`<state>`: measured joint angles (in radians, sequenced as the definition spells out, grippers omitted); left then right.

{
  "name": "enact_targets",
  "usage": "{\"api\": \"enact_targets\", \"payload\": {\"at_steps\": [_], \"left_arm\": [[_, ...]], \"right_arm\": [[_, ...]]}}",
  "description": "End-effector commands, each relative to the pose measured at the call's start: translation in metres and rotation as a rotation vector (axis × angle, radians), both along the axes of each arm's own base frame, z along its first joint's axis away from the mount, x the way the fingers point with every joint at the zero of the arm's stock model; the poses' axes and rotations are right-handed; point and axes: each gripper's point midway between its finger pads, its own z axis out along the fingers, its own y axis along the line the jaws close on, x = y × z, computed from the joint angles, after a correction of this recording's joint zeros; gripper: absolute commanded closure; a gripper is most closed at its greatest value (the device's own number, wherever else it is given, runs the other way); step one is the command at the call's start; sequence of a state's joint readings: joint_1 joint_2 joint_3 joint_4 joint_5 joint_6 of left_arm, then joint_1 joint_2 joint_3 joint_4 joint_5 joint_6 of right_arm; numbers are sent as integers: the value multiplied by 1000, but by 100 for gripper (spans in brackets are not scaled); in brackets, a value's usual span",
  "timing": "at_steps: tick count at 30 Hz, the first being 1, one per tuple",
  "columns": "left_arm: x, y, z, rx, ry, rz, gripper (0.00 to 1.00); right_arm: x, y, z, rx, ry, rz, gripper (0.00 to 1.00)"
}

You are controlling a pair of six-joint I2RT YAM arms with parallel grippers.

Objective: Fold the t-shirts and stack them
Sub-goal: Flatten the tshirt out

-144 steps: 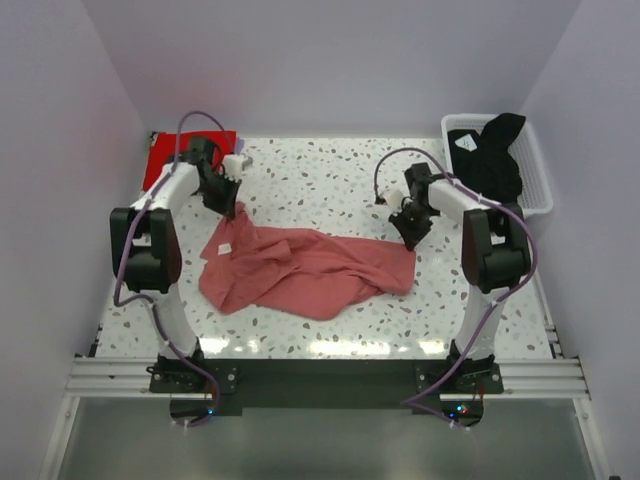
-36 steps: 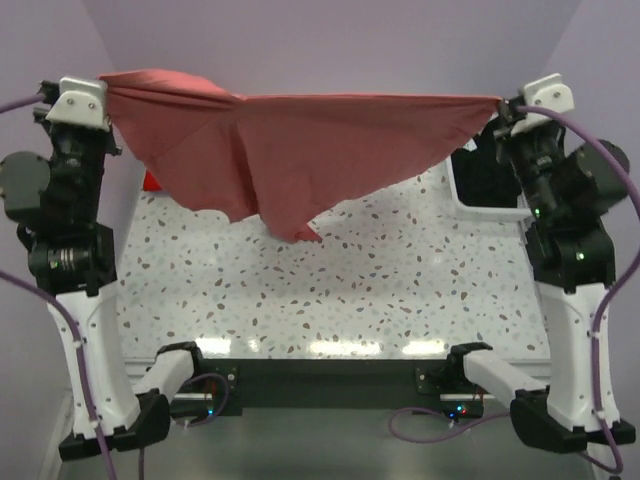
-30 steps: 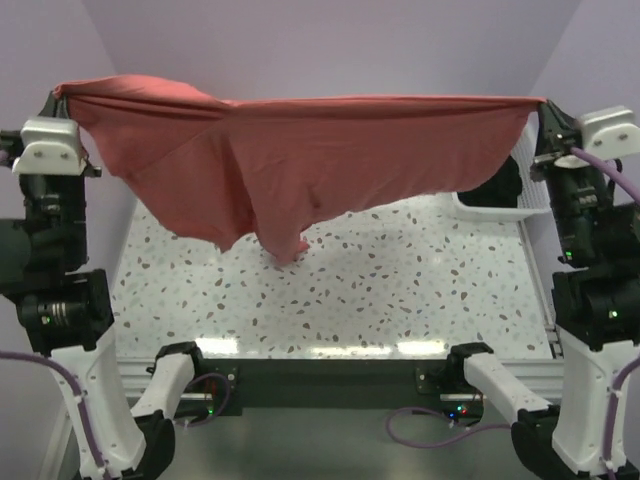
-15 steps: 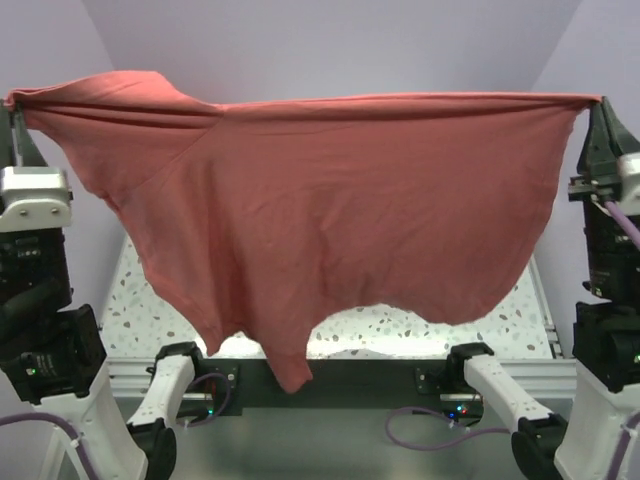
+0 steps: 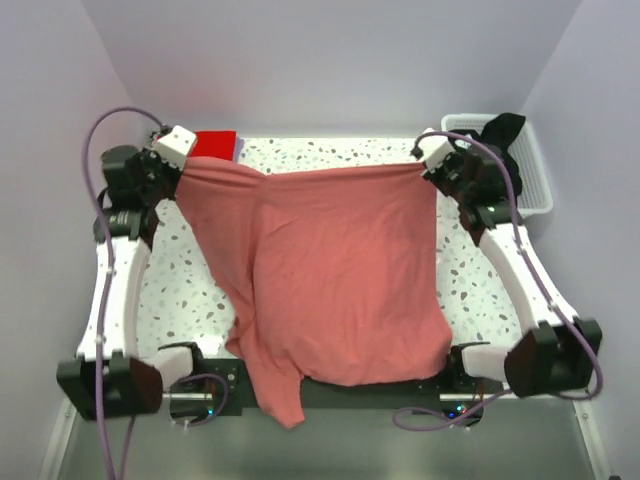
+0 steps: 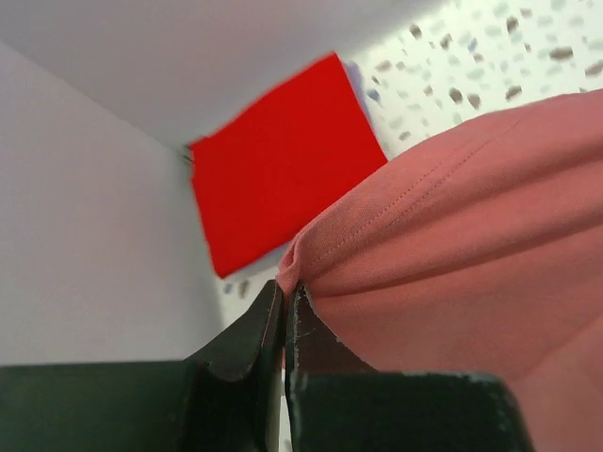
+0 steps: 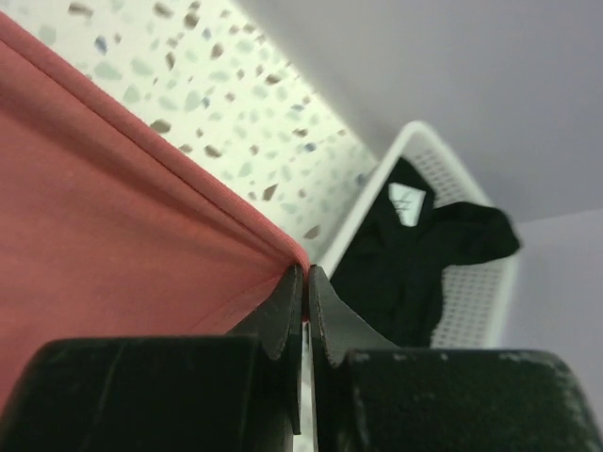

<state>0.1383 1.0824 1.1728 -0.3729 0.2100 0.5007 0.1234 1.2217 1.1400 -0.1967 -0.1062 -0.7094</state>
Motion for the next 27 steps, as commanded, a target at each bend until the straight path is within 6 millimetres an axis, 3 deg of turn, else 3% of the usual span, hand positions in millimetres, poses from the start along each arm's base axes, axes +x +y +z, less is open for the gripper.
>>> {"api": "enact_targets", "payload": {"at_steps": [1,2,3,4,6,7,8,9,12,15,20,26,27], "left_arm": [[52,-11,-48,3,62,1,100],[64,-15,-60,3,81,-6,100],[83,-16,-90,6,142,-4,100],[100,-22,-94,8,123,-9,100],[136,-19,-120,6,166,16,100],[150,-19,-124,2,168,26,100],[162,-17,-129,-11,175,42,100],[185,-15,-136,-7,180,59,100],[221,-14,-136,-21,161,64,100],[236,-18,-137,-14,168,52,100],[222,-21,-145,-10,203,35,100],[175,-22,-143,-10,256,30,100],[164,-33,-140,-3,265,13,100]], "right_arm": [[42,7,-9,-20,-68,42,100],[53,10,-17,-27,-46,52,100],[67,12,-26,-34,-40,55,100],[84,16,-59,-46,29,55,100],[110,16,-66,-66,37,44,100],[119,16,-74,-78,47,38,100],[132,16,-101,-89,95,32,100],[144,15,-93,-100,78,23,100],[166,17,-110,-113,108,20,100],[175,19,-119,-123,138,35,100],[178,21,-124,-137,154,62,100],[165,28,-129,-140,200,121,100],[160,30,-132,-137,221,148,100]]}}
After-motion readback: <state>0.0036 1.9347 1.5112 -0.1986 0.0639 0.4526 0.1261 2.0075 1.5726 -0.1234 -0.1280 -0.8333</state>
